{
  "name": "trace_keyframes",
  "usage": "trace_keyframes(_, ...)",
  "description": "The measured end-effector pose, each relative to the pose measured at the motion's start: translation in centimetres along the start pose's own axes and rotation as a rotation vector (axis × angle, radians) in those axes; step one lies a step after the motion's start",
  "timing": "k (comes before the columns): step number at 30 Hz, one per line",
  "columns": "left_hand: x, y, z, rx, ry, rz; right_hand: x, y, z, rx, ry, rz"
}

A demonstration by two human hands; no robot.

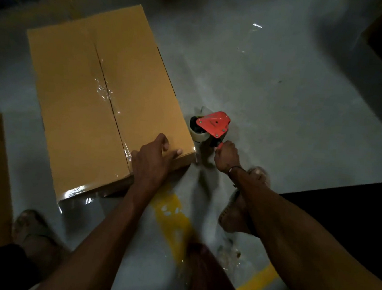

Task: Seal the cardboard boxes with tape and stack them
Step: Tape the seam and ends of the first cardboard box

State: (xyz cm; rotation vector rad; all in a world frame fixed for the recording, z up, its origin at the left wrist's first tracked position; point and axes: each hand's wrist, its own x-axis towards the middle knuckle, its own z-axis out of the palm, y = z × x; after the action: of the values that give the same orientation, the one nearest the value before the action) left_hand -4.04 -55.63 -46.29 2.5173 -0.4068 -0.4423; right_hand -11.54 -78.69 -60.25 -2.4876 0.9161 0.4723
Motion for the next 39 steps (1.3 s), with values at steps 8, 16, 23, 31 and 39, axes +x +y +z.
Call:
trace_keyframes(8,0.4,-1.3,1.5,-0.121,0.066,-0.052,0.7,0.3,5.0,0.254,0.074,0.030)
trace_keyframes(16,0.0,-1.0,0.9,-0.062,0.042,-0.002,0.7,-0.2,4.1,0.399,-0.057,0.266)
trace_keyframes(23,-0.2,-3.1,-1.5,-0.204,-0.064,0.130,-1.9,-4.2,-4.0,0.528,0.167,0.413)
trace_keyframes(31,-2.2,-9.2,-6.1,-0.073,-0.024,0.047,-7.8,-15.9,-8.3,0.416,-0.007,-0.599)
trace_keyframes(39,-4.6,-12.7,-6.6,-0.100,0.040,0.059,-10.0,-18.1,-4.8,0.142,-0.308,-0.778)
